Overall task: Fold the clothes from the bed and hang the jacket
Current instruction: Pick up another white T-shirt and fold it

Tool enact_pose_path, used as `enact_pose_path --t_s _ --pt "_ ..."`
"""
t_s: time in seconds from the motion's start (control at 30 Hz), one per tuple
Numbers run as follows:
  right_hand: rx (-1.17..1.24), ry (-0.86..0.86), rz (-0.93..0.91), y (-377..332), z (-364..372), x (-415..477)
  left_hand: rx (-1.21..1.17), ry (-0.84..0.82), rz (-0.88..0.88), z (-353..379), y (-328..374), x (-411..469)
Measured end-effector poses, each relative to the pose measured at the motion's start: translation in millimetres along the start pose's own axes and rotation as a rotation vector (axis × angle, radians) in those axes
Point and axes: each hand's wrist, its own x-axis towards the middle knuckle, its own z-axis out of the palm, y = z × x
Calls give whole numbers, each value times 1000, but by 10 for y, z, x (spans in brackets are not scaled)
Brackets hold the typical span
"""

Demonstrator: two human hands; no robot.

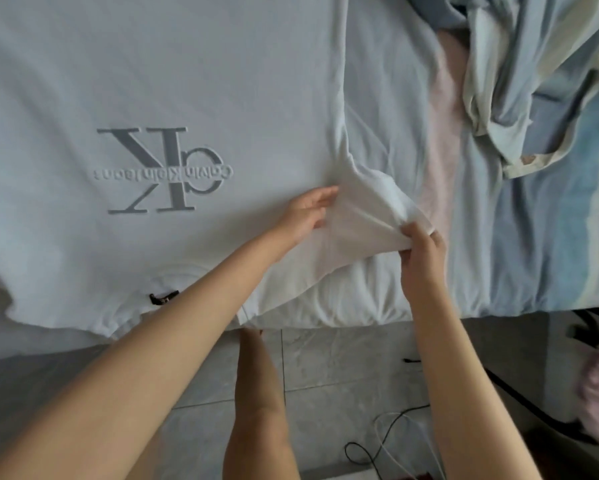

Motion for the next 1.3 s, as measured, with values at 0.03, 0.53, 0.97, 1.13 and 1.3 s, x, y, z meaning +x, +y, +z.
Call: enact_pose_path --t_s 0.03,0.53,0.97,1.13,1.3 --pt "-61 -48 -80 -16 8 -96 -10 27 5 65 -36 50" --pt "-1168 -576 -829 -328 890 257 180 445 173 -507 -468 -501" --pt "-1730 -1142 -1549 -423 1145 462 887 631 262 10 -910 -503" --pt "-1965 -1304 -1810 -405 1109 447 846 557 388 -86 -836 -516" --pt "-2030 -1233 -1663 -590 1243 483 848 490 509 -236 -697 -601"
